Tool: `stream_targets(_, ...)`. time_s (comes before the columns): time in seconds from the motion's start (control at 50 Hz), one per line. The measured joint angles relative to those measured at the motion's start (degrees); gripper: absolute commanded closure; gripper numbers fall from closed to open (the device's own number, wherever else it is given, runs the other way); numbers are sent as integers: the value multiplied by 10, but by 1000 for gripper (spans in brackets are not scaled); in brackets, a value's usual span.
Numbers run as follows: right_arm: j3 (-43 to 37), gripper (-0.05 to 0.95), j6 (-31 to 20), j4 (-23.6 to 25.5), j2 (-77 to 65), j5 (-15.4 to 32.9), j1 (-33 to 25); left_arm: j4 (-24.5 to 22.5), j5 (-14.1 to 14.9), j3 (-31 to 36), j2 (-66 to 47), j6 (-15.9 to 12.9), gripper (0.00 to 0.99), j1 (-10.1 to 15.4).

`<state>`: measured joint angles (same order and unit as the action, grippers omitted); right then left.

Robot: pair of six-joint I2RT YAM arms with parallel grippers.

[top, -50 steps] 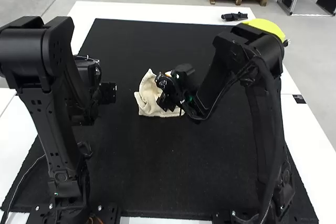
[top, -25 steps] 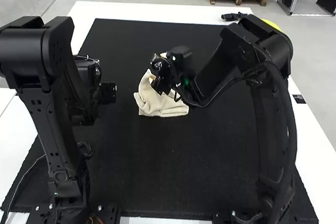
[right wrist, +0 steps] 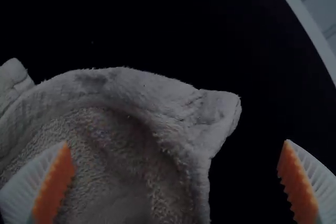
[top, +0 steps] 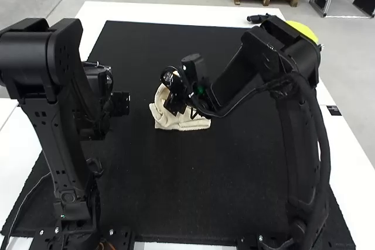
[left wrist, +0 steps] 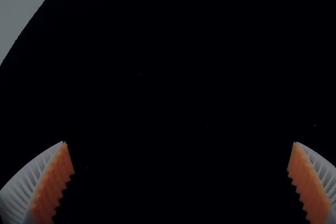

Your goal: Fold the towel.

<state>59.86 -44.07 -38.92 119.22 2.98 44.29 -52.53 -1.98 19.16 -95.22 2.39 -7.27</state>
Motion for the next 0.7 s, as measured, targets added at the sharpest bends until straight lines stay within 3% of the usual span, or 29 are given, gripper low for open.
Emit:
stream_targets(0.2, 0, 911, -9, 2, 0, 0, 0, 0, 0, 0, 0, 0, 38, 0)
stream_targets(0.7, -55, 920, -43, -45, 0, 0, 24, 0, 0, 0, 0, 0, 38, 0)
